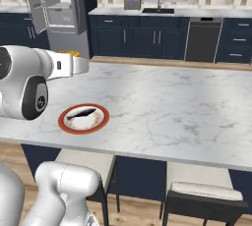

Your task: Take the cheese, fish, and broccoli from the fridge and place them on the plate on the dining counter to create an appetizer plate.

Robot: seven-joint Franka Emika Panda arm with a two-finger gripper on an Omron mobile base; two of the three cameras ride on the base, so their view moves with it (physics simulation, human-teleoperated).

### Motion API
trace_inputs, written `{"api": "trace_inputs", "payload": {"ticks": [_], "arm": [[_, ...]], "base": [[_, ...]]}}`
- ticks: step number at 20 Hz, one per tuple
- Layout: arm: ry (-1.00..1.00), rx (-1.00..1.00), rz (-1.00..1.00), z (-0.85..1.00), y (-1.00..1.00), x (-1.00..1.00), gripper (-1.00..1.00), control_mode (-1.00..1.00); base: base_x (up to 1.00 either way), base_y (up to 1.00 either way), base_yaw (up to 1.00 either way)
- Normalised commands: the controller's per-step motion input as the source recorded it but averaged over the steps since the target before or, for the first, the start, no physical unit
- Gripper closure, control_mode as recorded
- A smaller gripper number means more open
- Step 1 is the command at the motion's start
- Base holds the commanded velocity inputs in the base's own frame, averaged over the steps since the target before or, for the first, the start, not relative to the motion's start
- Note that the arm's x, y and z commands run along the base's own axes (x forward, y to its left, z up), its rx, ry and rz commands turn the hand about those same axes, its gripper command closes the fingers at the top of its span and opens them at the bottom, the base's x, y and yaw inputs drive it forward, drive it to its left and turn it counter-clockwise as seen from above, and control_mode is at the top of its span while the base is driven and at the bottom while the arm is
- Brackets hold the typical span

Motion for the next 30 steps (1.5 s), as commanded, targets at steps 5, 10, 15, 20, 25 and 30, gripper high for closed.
{"api": "trace_inputs", "payload": {"ticks": [5, 10, 15, 20, 25, 30], "arm": [[0.13, 0.00, 0.03, -0.14, 0.01, 0.53, 1.00, -1.00], [0.24, 0.00, 0.08, -0.40, 0.16, 0.59, 1.00, -1.00], [0.16, 0.00, 0.07, -0.84, 0.36, 0.29, 1.00, -1.00], [0.26, 0.00, 0.00, -0.83, 0.15, 0.40, 1.00, -1.00], [0.35, 0.00, 0.00, -0.53, 0.00, 0.25, 1.00, -1.00], [0.31, 0.00, 0.00, -0.59, 0.01, 0.31, 1.00, -1.00]], "base": [[0.39, 0.00, 0.02], [0.00, 0.00, 0.00], [0.00, 0.00, 0.00], [0.00, 0.00, 0.00], [0.00, 0.00, 0.00], [0.00, 0.00, 0.00]]}}
